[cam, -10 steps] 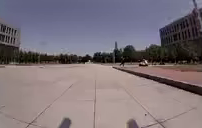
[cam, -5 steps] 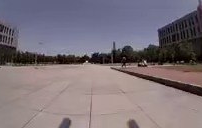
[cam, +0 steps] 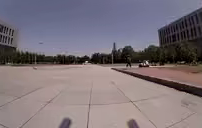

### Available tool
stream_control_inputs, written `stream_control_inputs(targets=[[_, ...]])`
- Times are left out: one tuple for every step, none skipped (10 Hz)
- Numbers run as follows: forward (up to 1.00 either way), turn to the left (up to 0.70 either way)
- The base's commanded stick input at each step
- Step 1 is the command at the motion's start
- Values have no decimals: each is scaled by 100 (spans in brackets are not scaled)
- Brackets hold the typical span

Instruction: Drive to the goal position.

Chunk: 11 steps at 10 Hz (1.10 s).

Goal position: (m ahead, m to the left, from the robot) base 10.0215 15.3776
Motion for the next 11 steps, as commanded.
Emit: stream_control_inputs(targets=[[100, 0], [100, 0], [100, 0], [100, 0], [100, 0], [100, 0], [100, 0], [100, 0], [100, 0], [100, 0], [100, 0]])
